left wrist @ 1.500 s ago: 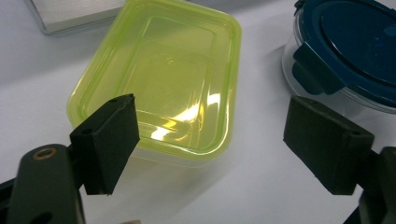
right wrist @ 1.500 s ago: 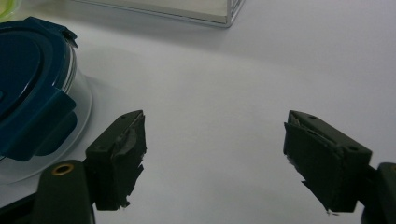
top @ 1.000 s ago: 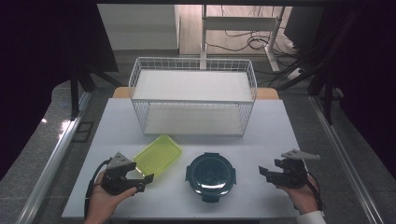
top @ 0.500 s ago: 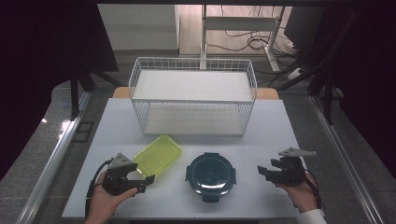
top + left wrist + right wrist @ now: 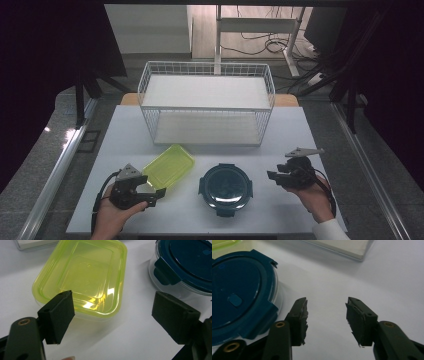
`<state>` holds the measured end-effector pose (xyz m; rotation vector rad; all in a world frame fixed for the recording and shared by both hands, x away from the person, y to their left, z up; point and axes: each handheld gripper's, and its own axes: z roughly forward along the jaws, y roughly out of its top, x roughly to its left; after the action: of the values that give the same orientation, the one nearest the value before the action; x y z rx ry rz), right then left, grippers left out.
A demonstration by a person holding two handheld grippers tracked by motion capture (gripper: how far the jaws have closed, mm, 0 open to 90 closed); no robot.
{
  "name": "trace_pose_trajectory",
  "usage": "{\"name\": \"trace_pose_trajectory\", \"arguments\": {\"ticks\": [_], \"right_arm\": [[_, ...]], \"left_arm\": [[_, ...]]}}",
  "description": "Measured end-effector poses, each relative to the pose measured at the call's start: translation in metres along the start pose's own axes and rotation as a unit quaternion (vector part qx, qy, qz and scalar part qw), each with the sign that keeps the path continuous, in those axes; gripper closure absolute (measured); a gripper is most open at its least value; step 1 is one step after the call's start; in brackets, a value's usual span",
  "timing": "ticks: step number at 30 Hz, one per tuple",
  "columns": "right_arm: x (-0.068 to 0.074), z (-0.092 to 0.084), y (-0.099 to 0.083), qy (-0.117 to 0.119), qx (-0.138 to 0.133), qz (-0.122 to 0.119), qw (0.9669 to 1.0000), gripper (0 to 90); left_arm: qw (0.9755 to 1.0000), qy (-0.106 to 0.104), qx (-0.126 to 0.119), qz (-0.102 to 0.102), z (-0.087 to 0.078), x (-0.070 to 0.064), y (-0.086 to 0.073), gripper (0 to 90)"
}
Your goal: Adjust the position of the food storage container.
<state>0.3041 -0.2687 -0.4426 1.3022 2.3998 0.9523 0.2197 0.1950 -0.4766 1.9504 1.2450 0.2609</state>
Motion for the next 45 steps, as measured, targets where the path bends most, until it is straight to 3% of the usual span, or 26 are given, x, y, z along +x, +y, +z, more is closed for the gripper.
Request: {"name": "trace_pose_trajectory", "arguments": {"ticks": [1,6,17,22,31,37,45], "right_arm": [[0.004,0.003,0.006,0.003,0.006,-0.012,0.9999,54.8],[0.013,0.011,0.019,0.013,0.016,-0.023,0.9995,61.2],[0.036,0.041,0.041,0.037,0.057,-0.066,0.9955,87.2],[0.04,0.054,0.046,0.033,0.069,-0.075,0.9943,88.8],[0.05,0.08,0.051,0.035,0.109,-0.113,0.987,89.2],[0.053,0.081,0.053,0.028,0.11,-0.135,0.9843,89.3],[0.06,0.082,0.053,0.021,0.109,-0.14,0.9839,89.4]], "left_arm": [[1.0,0.0,0.0,-0.001,0.0,0.0,0.0,18.1],[0.9998,-0.015,-0.002,-0.009,0.0,0.002,-0.001,17.5],[1.0,-0.005,-0.001,-0.006,0.0,0.004,-0.002,17.5],[0.9999,-0.005,0.001,-0.009,0.001,0.005,-0.003,17.6],[1.0,-0.001,0.003,-0.007,0.001,0.005,-0.003,17.6],[1.0,0.0,0.005,-0.006,0.002,0.004,-0.004,17.6],[1.0,0.0,0.008,-0.004,0.003,0.003,-0.004,17.7]]}}
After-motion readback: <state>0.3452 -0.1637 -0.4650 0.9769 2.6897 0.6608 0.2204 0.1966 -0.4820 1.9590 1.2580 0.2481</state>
